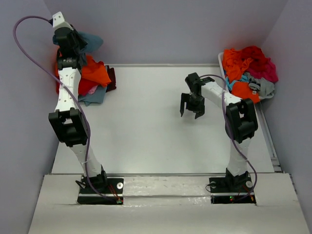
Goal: Fold and stack the t-shirts
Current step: Neatly place the folded tshirt to the corner
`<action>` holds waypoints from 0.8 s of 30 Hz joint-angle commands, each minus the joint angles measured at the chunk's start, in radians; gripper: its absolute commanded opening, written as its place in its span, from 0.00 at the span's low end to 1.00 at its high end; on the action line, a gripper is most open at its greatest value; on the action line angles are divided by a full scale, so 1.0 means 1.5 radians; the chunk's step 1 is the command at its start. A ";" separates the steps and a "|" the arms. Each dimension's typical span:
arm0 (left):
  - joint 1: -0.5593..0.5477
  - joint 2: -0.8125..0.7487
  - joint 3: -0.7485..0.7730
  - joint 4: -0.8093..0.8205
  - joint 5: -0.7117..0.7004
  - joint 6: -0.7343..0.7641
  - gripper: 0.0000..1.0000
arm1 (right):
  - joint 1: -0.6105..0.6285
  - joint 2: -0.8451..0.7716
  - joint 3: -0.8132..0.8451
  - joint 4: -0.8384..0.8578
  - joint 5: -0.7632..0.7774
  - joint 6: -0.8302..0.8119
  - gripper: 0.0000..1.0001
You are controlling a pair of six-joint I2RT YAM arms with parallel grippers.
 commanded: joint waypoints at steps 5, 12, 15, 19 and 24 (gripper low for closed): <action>-0.002 0.020 0.169 0.085 -0.023 0.000 0.05 | 0.007 -0.020 -0.006 -0.029 0.029 0.005 0.82; 0.011 0.103 0.279 0.084 -0.004 -0.048 0.05 | 0.007 -0.003 0.003 -0.052 0.025 0.018 0.82; 0.017 0.143 0.324 0.078 0.000 -0.066 0.05 | 0.007 0.006 0.020 -0.064 0.026 0.022 0.82; 0.034 0.166 0.305 0.065 0.008 -0.077 0.05 | 0.013 0.021 0.030 -0.074 0.021 0.028 0.82; 0.046 0.130 0.184 0.125 0.029 -0.079 0.05 | 0.013 0.032 0.030 -0.086 0.025 0.030 0.82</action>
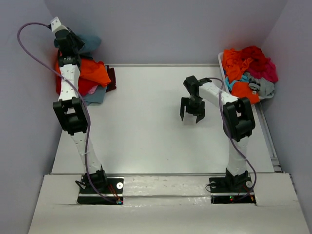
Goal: Fold and stack the t-shirts
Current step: Neatly place the folded tshirt to the corner
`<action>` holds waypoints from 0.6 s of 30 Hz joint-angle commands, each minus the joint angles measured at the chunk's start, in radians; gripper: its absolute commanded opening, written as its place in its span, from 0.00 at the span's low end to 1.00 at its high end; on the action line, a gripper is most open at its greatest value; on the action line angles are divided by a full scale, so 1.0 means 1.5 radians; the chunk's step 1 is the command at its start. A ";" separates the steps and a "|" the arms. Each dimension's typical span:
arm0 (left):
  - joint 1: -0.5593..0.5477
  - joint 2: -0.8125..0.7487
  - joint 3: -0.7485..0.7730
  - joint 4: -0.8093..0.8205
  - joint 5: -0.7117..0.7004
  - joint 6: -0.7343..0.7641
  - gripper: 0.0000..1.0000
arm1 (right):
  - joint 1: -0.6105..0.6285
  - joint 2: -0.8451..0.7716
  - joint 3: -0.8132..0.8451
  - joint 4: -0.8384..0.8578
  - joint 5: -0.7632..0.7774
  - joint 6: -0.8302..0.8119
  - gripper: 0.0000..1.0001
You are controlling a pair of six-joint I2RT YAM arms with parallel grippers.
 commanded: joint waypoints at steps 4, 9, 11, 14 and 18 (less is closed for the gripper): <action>0.029 -0.021 0.061 0.060 0.023 -0.013 0.05 | 0.013 0.021 0.052 -0.041 0.016 0.012 0.82; 0.036 -0.005 0.124 0.052 0.038 -0.018 0.05 | 0.019 0.024 0.070 -0.053 0.021 0.015 0.82; 0.042 -0.007 0.139 0.048 0.041 -0.019 0.05 | 0.019 0.025 0.071 -0.055 0.021 0.018 0.82; 0.042 -0.035 0.104 0.069 0.039 -0.011 0.05 | 0.025 0.028 0.073 -0.057 0.020 0.024 0.82; 0.055 -0.063 0.077 0.080 0.038 0.018 0.05 | 0.032 0.032 0.084 -0.066 0.021 0.029 0.82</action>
